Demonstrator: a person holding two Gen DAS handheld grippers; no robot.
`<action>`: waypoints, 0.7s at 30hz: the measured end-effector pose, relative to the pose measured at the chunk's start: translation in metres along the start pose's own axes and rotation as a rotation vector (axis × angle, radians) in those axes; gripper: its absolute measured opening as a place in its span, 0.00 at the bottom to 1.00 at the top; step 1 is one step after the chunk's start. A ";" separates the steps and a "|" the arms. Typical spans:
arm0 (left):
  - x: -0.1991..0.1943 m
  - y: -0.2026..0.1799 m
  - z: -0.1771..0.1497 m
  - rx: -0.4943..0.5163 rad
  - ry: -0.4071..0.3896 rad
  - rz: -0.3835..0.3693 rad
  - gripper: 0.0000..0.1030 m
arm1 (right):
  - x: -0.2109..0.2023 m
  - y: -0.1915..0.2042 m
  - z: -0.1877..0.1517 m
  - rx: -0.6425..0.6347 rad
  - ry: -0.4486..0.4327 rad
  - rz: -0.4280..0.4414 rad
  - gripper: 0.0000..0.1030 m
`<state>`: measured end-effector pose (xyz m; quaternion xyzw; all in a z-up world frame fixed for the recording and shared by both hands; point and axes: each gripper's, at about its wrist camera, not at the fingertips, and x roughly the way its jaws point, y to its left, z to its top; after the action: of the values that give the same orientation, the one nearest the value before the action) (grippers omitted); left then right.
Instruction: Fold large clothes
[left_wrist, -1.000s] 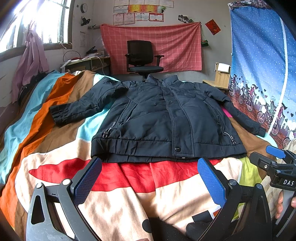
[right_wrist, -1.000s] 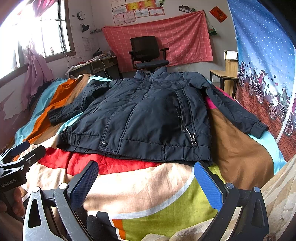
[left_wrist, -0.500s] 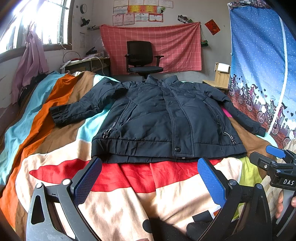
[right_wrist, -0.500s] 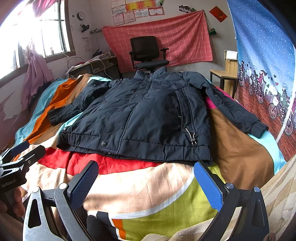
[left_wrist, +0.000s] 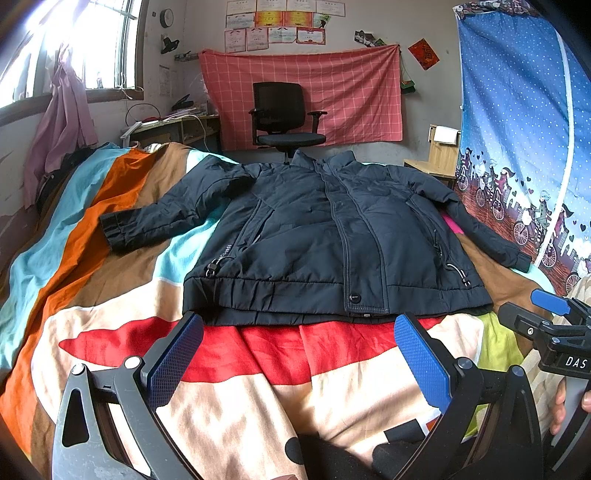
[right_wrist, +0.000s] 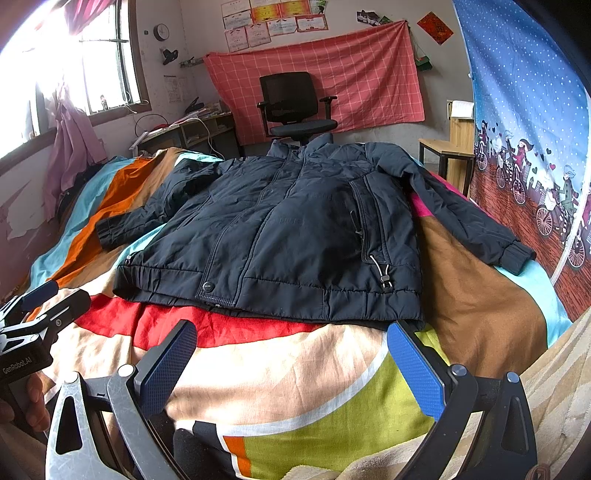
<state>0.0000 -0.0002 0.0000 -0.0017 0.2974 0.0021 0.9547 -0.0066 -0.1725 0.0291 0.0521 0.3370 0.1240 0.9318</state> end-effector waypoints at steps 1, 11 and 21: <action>0.000 0.000 0.000 0.000 0.001 0.001 0.98 | 0.000 0.000 0.000 0.000 -0.001 0.000 1.00; 0.000 0.000 0.000 0.001 -0.001 0.000 0.98 | 0.000 0.000 0.000 0.001 -0.001 0.000 1.00; 0.004 0.001 0.004 -0.014 0.011 0.011 0.98 | 0.000 0.000 0.000 -0.003 -0.010 -0.032 1.00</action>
<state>0.0051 0.0012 0.0008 -0.0066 0.3028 0.0094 0.9530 -0.0066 -0.1723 0.0286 0.0460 0.3330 0.1096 0.9354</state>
